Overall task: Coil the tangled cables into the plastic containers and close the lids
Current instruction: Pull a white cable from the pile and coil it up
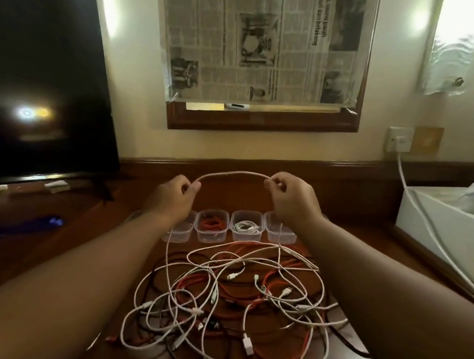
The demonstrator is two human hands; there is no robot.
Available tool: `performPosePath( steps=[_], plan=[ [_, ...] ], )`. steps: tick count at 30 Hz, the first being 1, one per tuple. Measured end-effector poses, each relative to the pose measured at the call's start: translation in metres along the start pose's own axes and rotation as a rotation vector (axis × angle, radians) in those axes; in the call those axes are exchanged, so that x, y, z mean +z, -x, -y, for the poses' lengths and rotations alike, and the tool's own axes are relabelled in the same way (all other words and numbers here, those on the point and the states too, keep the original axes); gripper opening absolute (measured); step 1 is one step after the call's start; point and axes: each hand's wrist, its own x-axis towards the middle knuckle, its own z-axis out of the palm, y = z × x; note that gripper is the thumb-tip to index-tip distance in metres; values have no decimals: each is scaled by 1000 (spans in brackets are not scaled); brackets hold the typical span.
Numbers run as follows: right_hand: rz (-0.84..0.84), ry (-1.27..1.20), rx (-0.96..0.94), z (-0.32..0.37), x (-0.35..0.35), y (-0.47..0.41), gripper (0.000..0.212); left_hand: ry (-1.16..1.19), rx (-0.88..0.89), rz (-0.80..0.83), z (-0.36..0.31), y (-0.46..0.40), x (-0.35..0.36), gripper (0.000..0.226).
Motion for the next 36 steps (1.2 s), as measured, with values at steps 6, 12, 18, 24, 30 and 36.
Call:
performPosePath(
  steps=[6,12,18,24,30,36],
  plan=[
    [200,-522,197,22,5,-3,16,589,-178,-105,-64,-12,-24,41],
    [646,-360,201,25,19,10,34,879,-231,141,-112,-3,-27,29],
    [525,-466,236,17,15,12,39,1003,-273,203,-102,6,-4,39],
    [252,-972,388,21,1,1,40,1146,-244,623,-70,48,49,39],
    [36,-1417,449,32,-13,-12,43,623,-37,742,-68,70,91,24],
    [-18,-1323,376,24,-45,-15,35,761,-236,414,-73,51,106,16]
  ],
)
